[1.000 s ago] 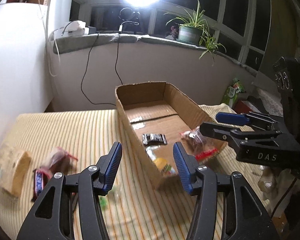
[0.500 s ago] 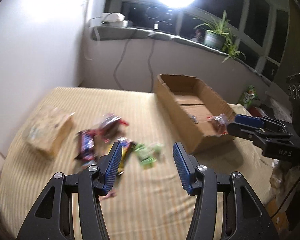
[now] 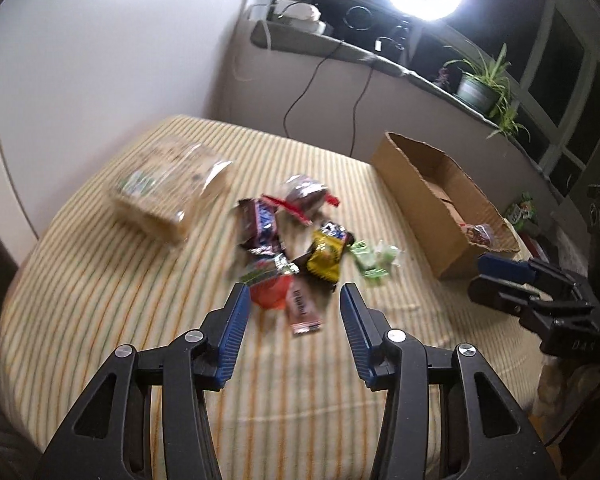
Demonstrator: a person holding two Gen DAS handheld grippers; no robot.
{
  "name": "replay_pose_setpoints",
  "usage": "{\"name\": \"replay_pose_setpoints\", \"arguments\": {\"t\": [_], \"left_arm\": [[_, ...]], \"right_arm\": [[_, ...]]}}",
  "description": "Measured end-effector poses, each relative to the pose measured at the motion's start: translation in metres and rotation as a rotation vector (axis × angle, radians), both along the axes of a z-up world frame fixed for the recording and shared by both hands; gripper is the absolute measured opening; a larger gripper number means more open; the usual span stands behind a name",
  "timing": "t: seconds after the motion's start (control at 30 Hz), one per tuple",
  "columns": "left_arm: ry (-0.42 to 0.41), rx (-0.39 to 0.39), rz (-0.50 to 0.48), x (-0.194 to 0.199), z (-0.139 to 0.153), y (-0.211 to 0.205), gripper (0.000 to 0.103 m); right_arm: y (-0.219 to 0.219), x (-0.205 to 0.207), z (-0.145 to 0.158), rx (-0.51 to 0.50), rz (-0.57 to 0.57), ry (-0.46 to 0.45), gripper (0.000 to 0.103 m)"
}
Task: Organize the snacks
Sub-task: 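Move both open grippers back over the remaining snacks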
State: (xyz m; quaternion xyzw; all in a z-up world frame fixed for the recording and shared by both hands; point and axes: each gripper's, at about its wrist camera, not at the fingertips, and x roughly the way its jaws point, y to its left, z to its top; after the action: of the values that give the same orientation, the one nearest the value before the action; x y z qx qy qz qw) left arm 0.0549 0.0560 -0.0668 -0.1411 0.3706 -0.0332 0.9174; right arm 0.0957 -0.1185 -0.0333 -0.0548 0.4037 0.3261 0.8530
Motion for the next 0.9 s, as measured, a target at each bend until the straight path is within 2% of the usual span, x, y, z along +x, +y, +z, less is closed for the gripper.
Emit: {"name": "replay_pose_setpoints", "arguments": {"t": [0.3,0.67,0.9], "left_arm": [[0.013,-0.023,-0.003,0.004,-0.010,0.013,0.045],[0.038,-0.036,-0.026,0.017,-0.023,0.017,0.044],[0.044,-0.039,-0.045,0.025,-0.025,0.022,0.042]], "right_arm": [[0.039,0.016,-0.010,0.037,0.027,0.068,0.062],[0.071,0.064,-0.038,0.091,-0.051,0.256,0.061],[0.076,0.058,-0.053,0.089,-0.023,0.288,0.061]]}}
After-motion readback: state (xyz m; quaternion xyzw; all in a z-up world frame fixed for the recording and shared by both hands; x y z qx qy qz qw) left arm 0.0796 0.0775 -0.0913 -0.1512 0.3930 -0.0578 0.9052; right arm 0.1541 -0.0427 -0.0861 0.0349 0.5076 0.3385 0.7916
